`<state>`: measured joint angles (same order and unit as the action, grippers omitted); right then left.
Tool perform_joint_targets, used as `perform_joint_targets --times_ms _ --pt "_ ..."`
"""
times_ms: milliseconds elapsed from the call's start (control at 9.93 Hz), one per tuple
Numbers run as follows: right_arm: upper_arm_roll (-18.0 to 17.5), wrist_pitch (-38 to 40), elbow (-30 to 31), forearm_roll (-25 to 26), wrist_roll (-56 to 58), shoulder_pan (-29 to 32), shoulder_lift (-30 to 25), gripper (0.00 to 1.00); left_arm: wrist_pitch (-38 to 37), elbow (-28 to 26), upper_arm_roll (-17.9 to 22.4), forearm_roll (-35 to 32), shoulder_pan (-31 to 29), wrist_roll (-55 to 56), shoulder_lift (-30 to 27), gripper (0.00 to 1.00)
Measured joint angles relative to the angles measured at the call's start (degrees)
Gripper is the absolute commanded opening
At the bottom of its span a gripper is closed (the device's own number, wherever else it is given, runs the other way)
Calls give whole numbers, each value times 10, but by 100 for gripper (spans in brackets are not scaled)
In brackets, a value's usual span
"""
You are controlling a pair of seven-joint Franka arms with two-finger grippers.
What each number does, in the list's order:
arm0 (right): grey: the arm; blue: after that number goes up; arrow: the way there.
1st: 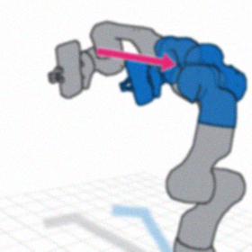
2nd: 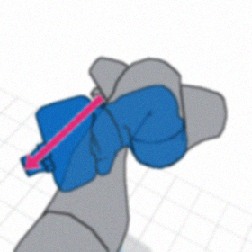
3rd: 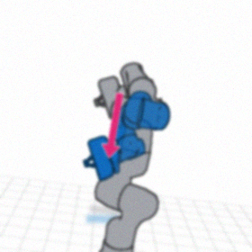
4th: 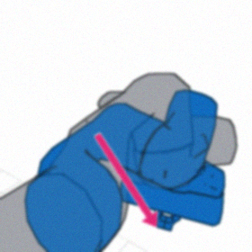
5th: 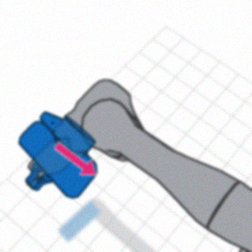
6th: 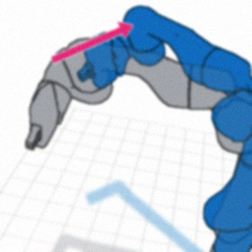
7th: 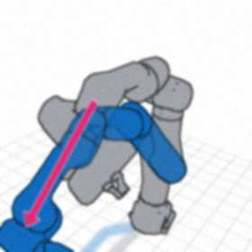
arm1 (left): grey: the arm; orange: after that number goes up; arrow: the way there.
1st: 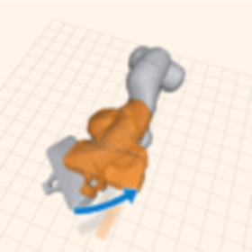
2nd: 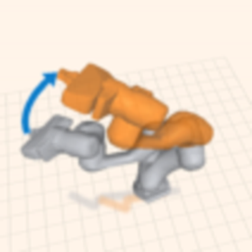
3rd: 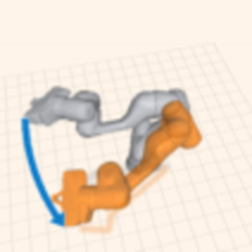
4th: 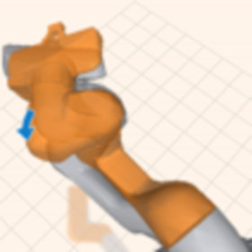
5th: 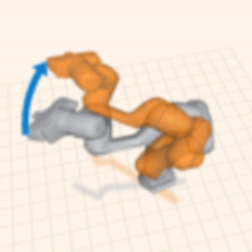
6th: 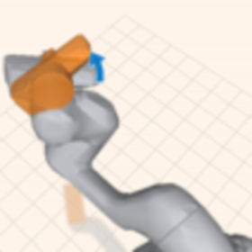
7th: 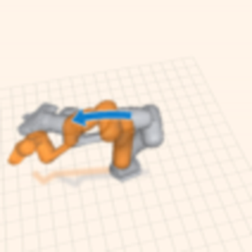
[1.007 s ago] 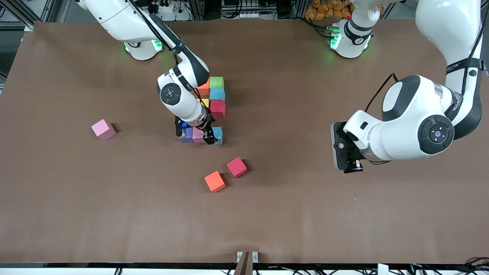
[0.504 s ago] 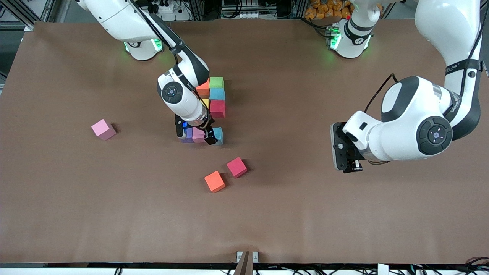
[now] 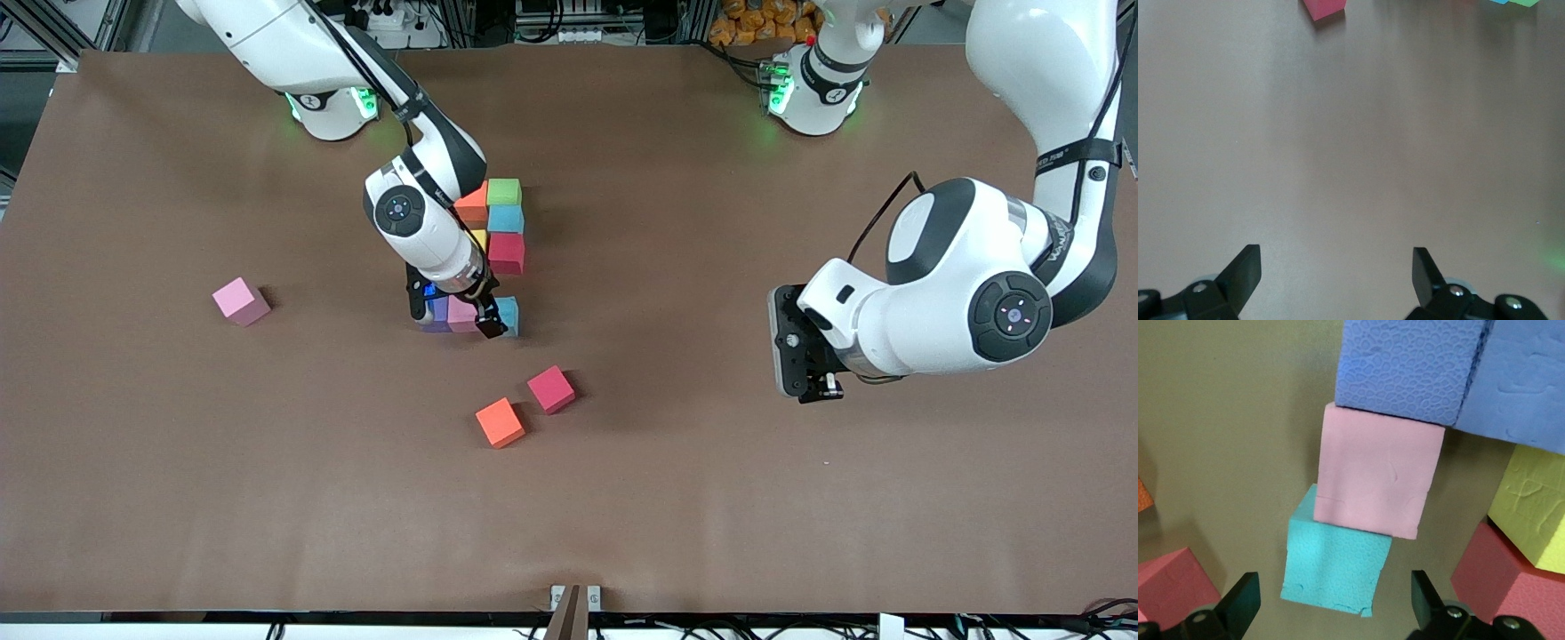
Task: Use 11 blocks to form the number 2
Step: 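Open the right gripper and lift it away from the cyan cube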
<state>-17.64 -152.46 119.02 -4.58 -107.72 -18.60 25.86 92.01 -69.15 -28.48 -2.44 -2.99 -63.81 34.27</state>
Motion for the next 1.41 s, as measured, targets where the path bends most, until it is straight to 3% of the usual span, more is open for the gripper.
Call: perform_joint_targets --times_ms 302,604,1007,1410 --pt "0 27 -7 7 0 1 -15 100 0 -1 0 12 2 0 2 100" --pt "1 82 -27 59 80 36 -38 100 7 -1 -1 21 37 61 12 100" --pt "9 216 -31 65 406 134 -91 100 12 12 -3 36 47 247 7 100" --pt "92 303 -36 66 732 176 -157 100 27 22 -3 54 12 534 -53 100"
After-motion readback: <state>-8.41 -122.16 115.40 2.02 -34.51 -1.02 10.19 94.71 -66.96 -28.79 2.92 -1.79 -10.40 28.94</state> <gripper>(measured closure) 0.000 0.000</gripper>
